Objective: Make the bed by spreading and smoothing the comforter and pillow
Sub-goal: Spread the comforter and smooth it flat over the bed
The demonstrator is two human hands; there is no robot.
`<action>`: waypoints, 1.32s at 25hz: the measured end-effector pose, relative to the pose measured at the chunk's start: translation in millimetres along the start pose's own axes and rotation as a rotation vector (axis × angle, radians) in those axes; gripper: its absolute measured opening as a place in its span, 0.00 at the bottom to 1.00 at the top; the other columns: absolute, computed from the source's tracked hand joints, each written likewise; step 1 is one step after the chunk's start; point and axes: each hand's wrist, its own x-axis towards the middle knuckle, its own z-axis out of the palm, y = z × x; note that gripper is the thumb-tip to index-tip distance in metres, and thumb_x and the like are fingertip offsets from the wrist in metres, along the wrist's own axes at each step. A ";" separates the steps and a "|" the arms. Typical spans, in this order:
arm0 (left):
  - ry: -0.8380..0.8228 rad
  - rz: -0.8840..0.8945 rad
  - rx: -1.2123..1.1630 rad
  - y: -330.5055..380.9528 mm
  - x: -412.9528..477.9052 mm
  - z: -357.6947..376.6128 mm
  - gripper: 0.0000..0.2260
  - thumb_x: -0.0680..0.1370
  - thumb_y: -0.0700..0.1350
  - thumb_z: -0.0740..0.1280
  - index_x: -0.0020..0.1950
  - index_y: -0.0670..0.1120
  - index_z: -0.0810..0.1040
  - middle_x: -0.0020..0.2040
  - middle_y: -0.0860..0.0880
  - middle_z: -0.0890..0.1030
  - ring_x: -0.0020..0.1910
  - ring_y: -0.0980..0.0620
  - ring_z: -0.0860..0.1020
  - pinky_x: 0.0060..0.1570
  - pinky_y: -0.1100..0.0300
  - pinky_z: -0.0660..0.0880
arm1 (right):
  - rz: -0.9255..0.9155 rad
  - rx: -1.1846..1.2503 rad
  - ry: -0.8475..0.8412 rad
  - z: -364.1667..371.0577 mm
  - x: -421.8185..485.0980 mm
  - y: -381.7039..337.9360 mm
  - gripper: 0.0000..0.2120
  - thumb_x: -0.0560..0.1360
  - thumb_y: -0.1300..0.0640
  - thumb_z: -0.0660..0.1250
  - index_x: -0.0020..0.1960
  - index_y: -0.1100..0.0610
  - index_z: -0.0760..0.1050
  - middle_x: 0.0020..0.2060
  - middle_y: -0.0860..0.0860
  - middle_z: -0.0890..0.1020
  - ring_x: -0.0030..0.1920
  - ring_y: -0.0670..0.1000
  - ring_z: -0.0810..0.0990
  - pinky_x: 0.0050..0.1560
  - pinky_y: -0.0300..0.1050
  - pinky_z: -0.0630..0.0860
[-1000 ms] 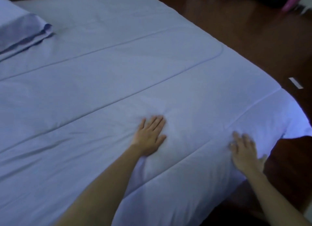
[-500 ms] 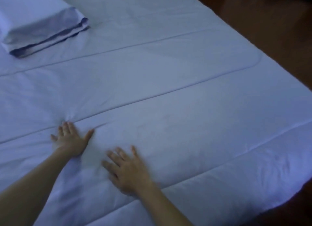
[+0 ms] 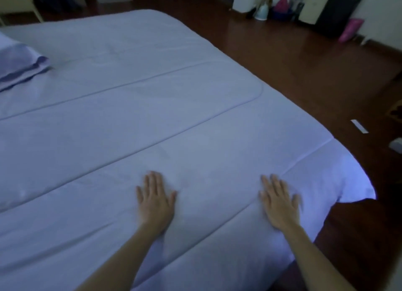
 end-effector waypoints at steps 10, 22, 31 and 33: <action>-0.139 0.448 0.180 242.2 104.8 53.4 0.28 0.77 0.58 0.50 0.73 0.47 0.68 0.73 0.48 0.70 0.71 0.46 0.70 0.70 0.41 0.60 | 0.346 0.237 0.225 -102.5 174.0 146.9 0.24 0.79 0.53 0.52 0.73 0.56 0.63 0.73 0.57 0.66 0.75 0.59 0.59 0.69 0.69 0.58; 0.015 -0.300 0.037 203.0 106.9 41.4 0.37 0.74 0.62 0.45 0.78 0.42 0.52 0.79 0.44 0.54 0.78 0.42 0.52 0.74 0.41 0.48 | -0.480 -0.059 0.062 -64.5 226.2 50.0 0.27 0.77 0.41 0.44 0.75 0.42 0.57 0.77 0.45 0.57 0.77 0.52 0.55 0.73 0.61 0.47; -0.248 0.248 0.041 329.0 39.6 63.9 0.35 0.74 0.63 0.48 0.71 0.41 0.70 0.72 0.44 0.71 0.69 0.37 0.70 0.68 0.38 0.60 | 0.229 0.114 -0.456 -139.6 189.9 248.6 0.27 0.82 0.49 0.52 0.78 0.53 0.47 0.78 0.60 0.52 0.76 0.61 0.55 0.73 0.52 0.56; -0.279 0.441 0.039 371.4 40.4 38.8 0.42 0.72 0.67 0.34 0.76 0.44 0.60 0.77 0.47 0.63 0.76 0.42 0.59 0.73 0.40 0.49 | 0.222 0.163 -0.432 -177.1 185.2 252.1 0.30 0.80 0.45 0.55 0.78 0.54 0.51 0.74 0.59 0.63 0.72 0.57 0.67 0.69 0.46 0.63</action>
